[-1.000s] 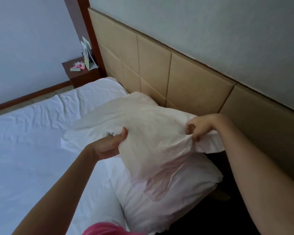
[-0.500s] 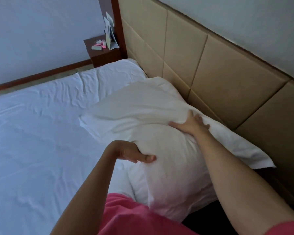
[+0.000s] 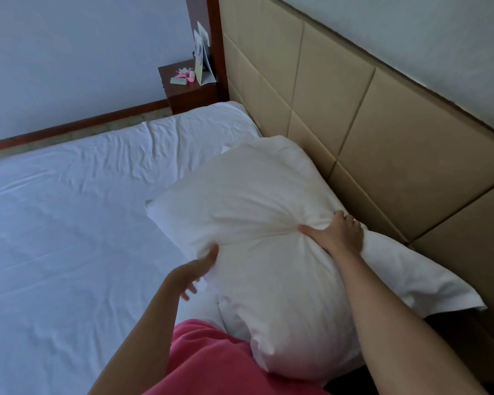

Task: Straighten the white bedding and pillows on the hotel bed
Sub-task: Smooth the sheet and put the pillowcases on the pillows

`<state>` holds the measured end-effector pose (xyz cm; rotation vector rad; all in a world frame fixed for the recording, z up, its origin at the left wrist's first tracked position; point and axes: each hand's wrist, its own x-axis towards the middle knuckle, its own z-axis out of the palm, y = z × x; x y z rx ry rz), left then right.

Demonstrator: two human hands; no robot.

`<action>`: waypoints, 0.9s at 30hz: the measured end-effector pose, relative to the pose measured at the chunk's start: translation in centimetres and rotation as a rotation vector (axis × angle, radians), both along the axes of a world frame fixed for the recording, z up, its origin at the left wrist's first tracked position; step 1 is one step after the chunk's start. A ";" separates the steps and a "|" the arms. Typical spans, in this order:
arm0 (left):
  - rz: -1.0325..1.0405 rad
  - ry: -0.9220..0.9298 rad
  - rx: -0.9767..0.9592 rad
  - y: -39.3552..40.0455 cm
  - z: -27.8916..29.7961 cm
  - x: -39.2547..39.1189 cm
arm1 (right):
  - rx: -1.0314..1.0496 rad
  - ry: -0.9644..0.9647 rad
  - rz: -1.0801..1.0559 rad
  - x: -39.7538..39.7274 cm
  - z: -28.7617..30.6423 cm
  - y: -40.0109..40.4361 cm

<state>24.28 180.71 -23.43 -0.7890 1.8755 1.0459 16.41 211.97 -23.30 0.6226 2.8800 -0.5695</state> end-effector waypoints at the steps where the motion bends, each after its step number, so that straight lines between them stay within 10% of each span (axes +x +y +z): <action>1: 0.202 0.078 0.118 0.2 -0.7 -0.2 | -0.003 0.042 -0.016 0.1 -0.1 0.2; 7: 0.836 0.282 0.410 2.3 -2.7 -1.0 | -0.166 0.131 -0.031 0.8 0.9 0.3; 20: 0.586 0.576 0.501 5.3 4.5 -2.4 | -0.176 0.808 -0.249 2.9 10.4 -0.5; 23: 0.535 0.589 0.608 6.6 4.7 -4.6 | -0.193 0.598 -0.220 2.1 12.0 1.7; 27: 0.609 0.487 0.263 6.6 0.2 -6.8 | -0.213 0.102 -0.096 0.6 7.0 4.3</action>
